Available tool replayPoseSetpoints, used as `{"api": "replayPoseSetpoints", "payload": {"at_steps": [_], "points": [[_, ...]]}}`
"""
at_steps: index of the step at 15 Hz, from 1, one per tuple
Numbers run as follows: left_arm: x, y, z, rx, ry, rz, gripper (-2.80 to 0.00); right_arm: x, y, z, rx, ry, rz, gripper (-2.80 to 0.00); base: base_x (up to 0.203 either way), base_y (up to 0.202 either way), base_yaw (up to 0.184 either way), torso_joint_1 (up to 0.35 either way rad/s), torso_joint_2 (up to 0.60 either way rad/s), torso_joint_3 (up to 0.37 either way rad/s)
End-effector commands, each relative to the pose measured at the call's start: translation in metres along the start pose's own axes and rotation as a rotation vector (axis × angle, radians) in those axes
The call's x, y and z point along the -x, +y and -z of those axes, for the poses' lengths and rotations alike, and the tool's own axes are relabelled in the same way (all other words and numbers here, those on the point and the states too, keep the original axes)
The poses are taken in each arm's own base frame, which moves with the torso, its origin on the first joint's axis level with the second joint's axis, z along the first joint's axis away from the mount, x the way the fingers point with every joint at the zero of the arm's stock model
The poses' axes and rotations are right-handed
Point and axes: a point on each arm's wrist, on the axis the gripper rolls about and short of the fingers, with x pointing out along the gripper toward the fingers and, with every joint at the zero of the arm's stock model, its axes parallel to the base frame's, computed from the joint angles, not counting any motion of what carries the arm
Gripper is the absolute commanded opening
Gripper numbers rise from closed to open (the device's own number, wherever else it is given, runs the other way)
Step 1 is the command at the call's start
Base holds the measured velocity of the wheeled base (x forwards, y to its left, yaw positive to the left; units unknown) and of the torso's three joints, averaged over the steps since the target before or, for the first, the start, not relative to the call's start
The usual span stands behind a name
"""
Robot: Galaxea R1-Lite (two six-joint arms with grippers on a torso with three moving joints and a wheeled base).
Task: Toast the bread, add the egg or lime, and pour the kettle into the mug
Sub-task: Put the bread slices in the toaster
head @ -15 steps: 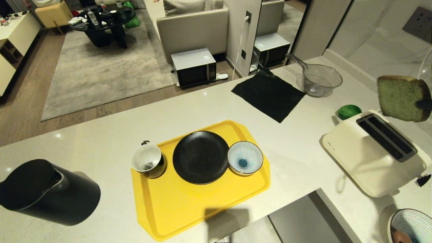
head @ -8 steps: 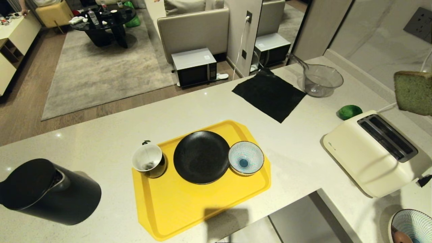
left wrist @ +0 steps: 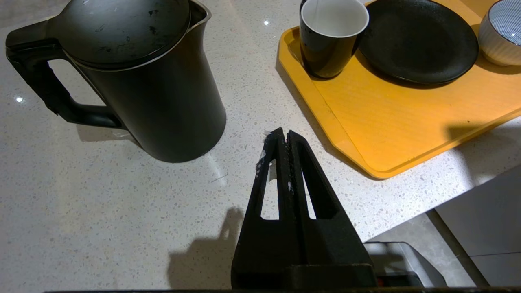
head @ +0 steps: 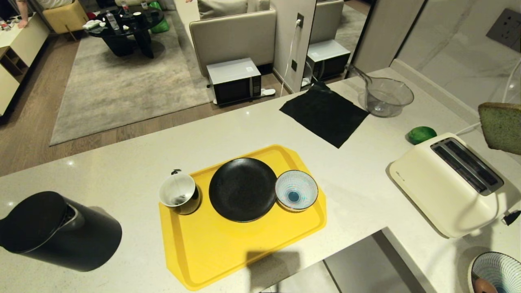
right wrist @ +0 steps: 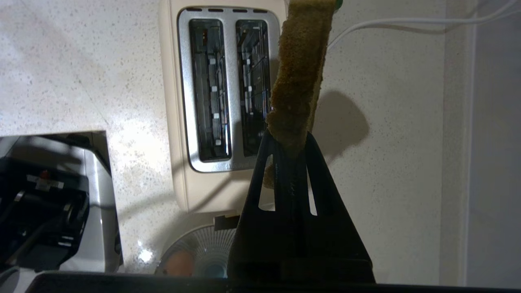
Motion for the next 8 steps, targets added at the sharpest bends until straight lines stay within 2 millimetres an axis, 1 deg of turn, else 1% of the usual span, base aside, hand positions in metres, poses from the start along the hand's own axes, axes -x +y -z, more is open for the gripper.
{"api": "replayPoseSetpoints", "payload": {"at_steps": [1, 8], "points": [[0.0001, 0.0, -0.0001, 0.001, -0.001, 0.0, -2.8, 0.0033, -0.0025, -0.001, 0.008, 0.016, -0.015, -2.8, 0.0, 0.0, 0.0, 0.0, 0.0, 0.0], [0.0001, 0.0, -0.0001, 0.001, -0.001, 0.0, -2.8, 0.0084, 0.0052, 0.0035, -0.021, 0.076, -0.07, -2.8, 0.0, 0.0, 0.0, 0.0, 0.0, 0.0]]}}
